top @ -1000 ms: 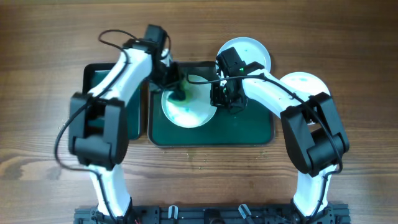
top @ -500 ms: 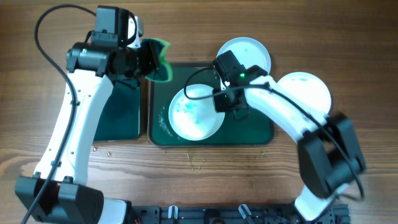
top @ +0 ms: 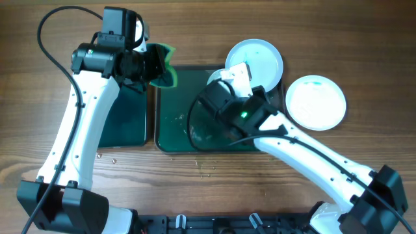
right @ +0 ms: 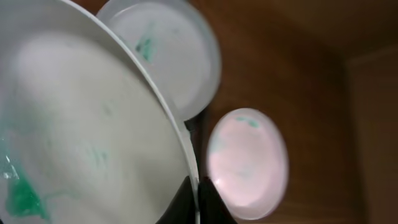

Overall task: Clean dirty plates on tray and stack at the side
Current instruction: 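Lift the plate with the right gripper and tilt it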

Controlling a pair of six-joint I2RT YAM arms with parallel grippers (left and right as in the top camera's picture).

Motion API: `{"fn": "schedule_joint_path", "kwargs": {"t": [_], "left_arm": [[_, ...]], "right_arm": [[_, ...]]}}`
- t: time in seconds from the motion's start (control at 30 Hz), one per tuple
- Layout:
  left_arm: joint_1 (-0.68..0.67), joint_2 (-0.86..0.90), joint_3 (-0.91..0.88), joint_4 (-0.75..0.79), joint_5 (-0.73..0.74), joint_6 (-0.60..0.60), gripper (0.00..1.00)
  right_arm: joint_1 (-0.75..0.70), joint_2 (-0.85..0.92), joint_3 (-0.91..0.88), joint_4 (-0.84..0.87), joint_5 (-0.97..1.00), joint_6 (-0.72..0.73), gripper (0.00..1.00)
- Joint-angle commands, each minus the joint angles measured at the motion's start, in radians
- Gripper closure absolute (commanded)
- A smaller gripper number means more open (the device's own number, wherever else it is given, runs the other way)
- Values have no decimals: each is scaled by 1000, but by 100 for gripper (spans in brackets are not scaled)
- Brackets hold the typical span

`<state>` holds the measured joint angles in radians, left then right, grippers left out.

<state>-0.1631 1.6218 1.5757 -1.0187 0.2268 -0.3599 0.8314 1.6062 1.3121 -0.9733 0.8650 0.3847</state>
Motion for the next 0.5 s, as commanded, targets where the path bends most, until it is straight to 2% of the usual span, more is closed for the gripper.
{"fn": "schedule_joint_path", "kwargs": {"t": [0.0,0.27,0.47], "left_arm": [[4,4,-1,0,-16,16,96],[4,4,-1,0,-17,16,96],[4,4,-1,0,-19,16,96]], "right_arm": [[57,-20,3,-15,347,18,96],[155,-20,3,-14,640,8,96],[163,-20,3,-13,623,11,96]]}}
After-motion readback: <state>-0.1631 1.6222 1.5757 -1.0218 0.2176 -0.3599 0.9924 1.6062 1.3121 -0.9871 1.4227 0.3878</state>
